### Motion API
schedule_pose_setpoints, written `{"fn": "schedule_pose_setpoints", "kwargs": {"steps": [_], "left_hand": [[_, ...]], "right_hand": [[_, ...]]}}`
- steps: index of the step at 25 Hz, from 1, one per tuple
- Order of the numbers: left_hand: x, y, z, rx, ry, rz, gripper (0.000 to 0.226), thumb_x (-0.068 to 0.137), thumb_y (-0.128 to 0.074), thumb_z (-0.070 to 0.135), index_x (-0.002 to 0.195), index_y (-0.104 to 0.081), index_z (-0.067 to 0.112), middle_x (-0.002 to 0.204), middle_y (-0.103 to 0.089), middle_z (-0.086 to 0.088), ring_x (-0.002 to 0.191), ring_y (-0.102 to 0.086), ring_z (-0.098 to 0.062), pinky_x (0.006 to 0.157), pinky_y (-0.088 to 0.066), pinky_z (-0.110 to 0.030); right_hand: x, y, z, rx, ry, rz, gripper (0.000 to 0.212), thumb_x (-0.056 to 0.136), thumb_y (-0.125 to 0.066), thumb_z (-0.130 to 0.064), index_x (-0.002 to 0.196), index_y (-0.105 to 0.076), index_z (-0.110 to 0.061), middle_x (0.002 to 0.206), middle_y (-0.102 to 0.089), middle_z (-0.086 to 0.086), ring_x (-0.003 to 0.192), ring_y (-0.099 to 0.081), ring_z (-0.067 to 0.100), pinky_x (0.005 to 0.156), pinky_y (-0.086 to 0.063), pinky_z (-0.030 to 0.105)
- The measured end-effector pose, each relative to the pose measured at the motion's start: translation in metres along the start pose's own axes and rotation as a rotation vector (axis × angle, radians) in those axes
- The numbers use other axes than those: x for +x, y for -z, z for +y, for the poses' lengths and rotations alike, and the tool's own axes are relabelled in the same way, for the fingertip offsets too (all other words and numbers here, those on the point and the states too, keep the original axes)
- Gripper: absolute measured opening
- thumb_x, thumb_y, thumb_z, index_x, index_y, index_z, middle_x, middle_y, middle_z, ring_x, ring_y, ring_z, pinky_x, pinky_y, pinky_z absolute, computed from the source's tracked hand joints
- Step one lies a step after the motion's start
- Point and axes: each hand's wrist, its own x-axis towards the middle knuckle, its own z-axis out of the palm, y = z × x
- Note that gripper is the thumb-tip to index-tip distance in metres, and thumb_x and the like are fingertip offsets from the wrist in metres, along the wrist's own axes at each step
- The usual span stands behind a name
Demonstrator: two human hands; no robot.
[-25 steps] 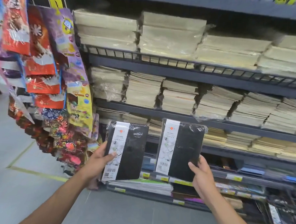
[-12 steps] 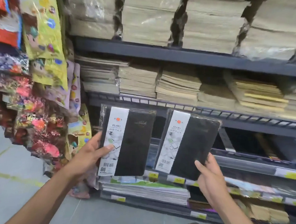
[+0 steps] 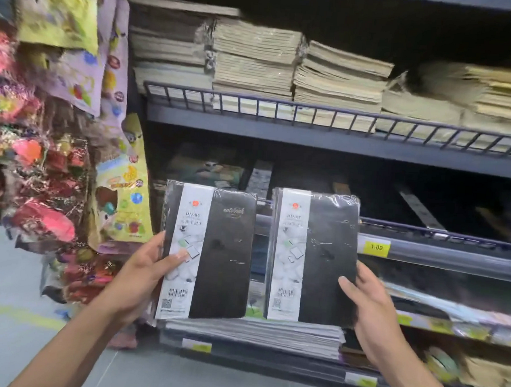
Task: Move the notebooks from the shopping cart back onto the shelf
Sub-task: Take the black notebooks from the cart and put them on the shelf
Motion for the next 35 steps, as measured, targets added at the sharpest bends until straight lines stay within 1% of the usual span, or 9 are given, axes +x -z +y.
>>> {"fn": "schedule_pose_setpoints", "kwargs": {"steps": [3,7,11,15,20,24,28,30,35], "left_hand": [[0.004,0.011,-0.009,-0.047,0.020,0.017,0.047,0.086,-0.069,0.011,0.132,-0.059,0.012,0.123,-0.072,-0.013,0.101,-0.072,-0.027,0.077,-0.063,-0.037],[0.007,0.020,-0.014,-0.107,0.024,0.018,0.055,0.080,-0.081,0.018,0.130,-0.059,0.013,0.123,-0.072,-0.013,0.099,-0.072,-0.027,0.077,-0.062,-0.039],[0.010,0.036,-0.024,-0.100,0.056,0.036,0.095,0.069,-0.091,0.045,0.147,-0.044,0.019,0.142,-0.061,-0.006,0.130,-0.058,-0.029,0.109,-0.043,-0.056],[0.015,0.053,-0.043,-0.066,0.073,0.044,0.106,0.064,-0.092,0.054,0.152,-0.039,0.024,0.155,-0.047,-0.005,0.141,-0.045,-0.029,0.115,-0.034,-0.059],[0.006,0.046,-0.041,-0.032,0.094,0.045,0.110,0.062,-0.090,0.059,0.152,-0.038,0.024,0.156,-0.044,-0.004,0.144,-0.041,-0.028,0.117,-0.030,-0.059],[0.001,0.047,-0.044,-0.042,0.102,0.050,0.111,0.063,-0.089,0.059,0.154,-0.035,0.024,0.159,-0.041,-0.004,0.145,-0.039,-0.027,0.118,-0.030,-0.058],[-0.007,0.039,-0.031,-0.092,0.089,0.006,0.107,0.063,-0.090,0.057,0.150,-0.040,0.020,0.152,-0.051,-0.006,0.140,-0.046,-0.030,0.116,-0.033,-0.059],[-0.011,0.035,-0.025,-0.100,0.076,0.001,0.099,0.066,-0.088,0.053,0.148,-0.044,0.017,0.148,-0.056,-0.004,0.137,-0.050,-0.028,0.116,-0.034,-0.058],[-0.019,0.025,-0.009,-0.070,0.038,0.068,0.110,0.065,-0.089,0.054,0.155,-0.032,0.026,0.161,-0.037,0.001,0.146,-0.037,-0.020,0.122,-0.025,-0.052]], "right_hand": [[0.004,-0.013,-0.019,-0.065,-0.013,0.006,0.036,0.101,-0.051,-0.001,0.132,-0.062,-0.013,0.121,-0.074,0.006,0.118,-0.066,0.028,0.105,-0.050,0.047],[0.019,-0.042,-0.064,-0.054,-0.045,-0.030,0.023,0.104,-0.051,-0.008,0.112,-0.071,-0.016,0.103,-0.079,-0.003,0.091,-0.075,0.011,0.073,-0.060,0.026],[0.072,-0.068,-0.092,-0.100,-0.094,0.036,0.024,0.093,-0.069,-0.022,0.114,-0.067,-0.012,0.116,-0.073,0.008,0.106,-0.068,0.025,0.096,-0.053,0.047],[0.115,-0.096,-0.111,-0.134,-0.120,0.061,0.011,0.099,-0.059,-0.008,0.109,-0.061,-0.008,0.092,-0.064,0.010,0.085,-0.062,0.022,0.072,-0.055,0.039],[0.166,-0.114,-0.105,-0.139,-0.182,0.088,0.043,0.093,-0.065,-0.005,0.133,-0.052,-0.008,0.131,-0.058,0.017,0.118,-0.058,0.034,0.080,-0.060,0.049],[0.174,-0.130,-0.112,-0.187,-0.169,0.107,0.007,0.097,-0.059,-0.001,0.097,-0.056,-0.007,0.106,-0.062,0.018,0.094,-0.062,0.029,0.089,-0.056,0.050],[0.177,-0.134,-0.107,-0.415,-0.130,0.072,0.009,0.097,-0.058,-0.006,0.106,-0.061,-0.007,0.115,-0.064,0.021,0.098,-0.063,0.032,0.084,-0.055,0.043],[0.171,-0.132,-0.109,-0.726,-0.104,0.055,0.027,0.102,-0.055,-0.017,0.124,-0.059,-0.002,0.125,-0.062,0.019,0.109,-0.062,0.035,0.087,-0.051,0.039],[0.164,-0.124,-0.110,-1.238,-0.078,-0.003,0.058,0.107,-0.043,-0.040,0.146,-0.043,0.002,0.150,-0.046,0.021,0.134,-0.049,0.037,0.102,-0.041,0.038]]}}
